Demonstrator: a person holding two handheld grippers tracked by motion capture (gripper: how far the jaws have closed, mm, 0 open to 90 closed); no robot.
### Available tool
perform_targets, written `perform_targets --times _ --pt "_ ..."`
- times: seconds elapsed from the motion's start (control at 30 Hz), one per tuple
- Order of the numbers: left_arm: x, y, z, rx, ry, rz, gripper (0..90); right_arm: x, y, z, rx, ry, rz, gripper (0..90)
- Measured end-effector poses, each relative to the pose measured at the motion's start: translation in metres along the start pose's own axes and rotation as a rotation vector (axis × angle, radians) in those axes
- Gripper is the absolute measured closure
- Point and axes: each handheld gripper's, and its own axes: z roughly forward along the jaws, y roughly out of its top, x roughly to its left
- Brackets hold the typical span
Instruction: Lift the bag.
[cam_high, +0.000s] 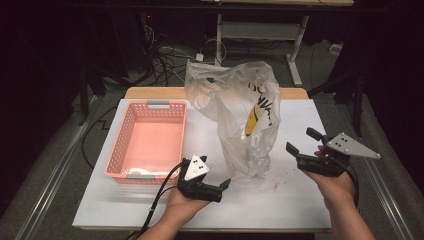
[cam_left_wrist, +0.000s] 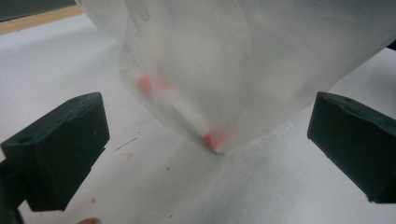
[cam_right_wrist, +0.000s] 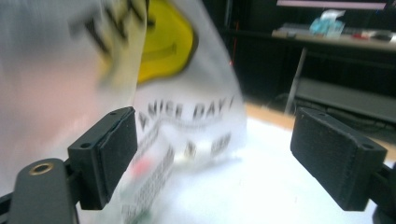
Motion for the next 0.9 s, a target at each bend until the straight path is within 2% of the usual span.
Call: perform_targets --times 0.27,0.4,0.53,0.63,0.77,0.9 --pt "-0.002 -0.004 -0.001 -0.011 -0.009 -0.011 0.0 0.008 -0.044 0.004 0.093 0.000 0.018 0.6" --pt "-0.004 -0.008 0.001 -0.016 -0.013 -0.009 0.0 0.012 -0.057 0.006 0.125 0.018 0.009 0.1" --pt "-0.005 -0.014 0.004 -0.019 -0.011 -0.005 0.0 0.013 -0.071 0.007 0.124 0.022 0.046 0.2" --pt "-0.007 -0.018 0.006 -0.008 -0.016 0.003 0.0 0.012 -0.076 0.006 0.139 0.013 0.042 0.2" --pt "-0.007 -0.018 0.006 -0.023 -0.023 -0.019 0.0 0.009 -0.080 0.005 0.142 0.014 0.041 0.2" --pt "-0.008 -0.019 0.005 -0.031 -0.024 -0.025 0.0 0.010 -0.081 0.005 0.144 0.015 0.039 0.2"
